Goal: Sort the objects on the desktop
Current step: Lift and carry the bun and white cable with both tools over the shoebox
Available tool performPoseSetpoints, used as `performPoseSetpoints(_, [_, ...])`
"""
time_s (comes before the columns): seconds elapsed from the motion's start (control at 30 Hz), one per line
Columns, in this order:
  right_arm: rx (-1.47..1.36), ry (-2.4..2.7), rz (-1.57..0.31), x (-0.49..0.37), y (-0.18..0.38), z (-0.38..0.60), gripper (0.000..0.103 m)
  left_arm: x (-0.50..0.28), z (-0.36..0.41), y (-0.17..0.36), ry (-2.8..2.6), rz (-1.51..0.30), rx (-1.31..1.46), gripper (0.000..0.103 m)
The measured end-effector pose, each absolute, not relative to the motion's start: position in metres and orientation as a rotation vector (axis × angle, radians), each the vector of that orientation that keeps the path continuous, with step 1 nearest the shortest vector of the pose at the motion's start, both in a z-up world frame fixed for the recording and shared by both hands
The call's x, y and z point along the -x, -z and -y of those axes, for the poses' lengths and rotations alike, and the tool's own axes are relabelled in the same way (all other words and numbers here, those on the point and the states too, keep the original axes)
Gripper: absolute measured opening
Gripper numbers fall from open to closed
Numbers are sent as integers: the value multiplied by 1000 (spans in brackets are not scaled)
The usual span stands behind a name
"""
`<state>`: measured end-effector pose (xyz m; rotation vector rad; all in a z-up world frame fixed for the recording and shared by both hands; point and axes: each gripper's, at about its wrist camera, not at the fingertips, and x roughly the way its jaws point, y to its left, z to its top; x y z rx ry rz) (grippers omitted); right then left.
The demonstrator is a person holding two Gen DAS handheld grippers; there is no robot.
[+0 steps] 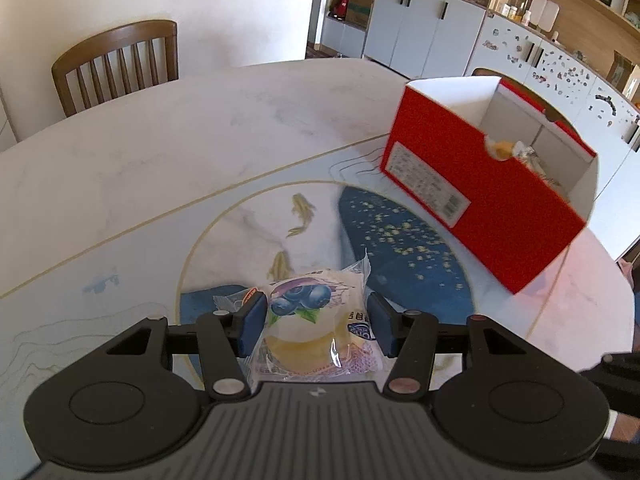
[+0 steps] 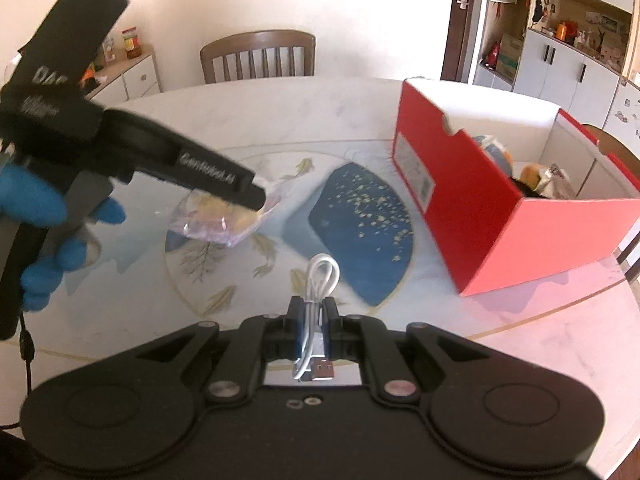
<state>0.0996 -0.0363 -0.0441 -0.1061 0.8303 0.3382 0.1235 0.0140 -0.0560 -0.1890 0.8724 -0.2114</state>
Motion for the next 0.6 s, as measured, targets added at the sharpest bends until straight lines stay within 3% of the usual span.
performPoseSetpoints(0.6, [46, -328, -773, -109, -6, 94, 8, -97, 25, -5, 262, -819, 175, 54])
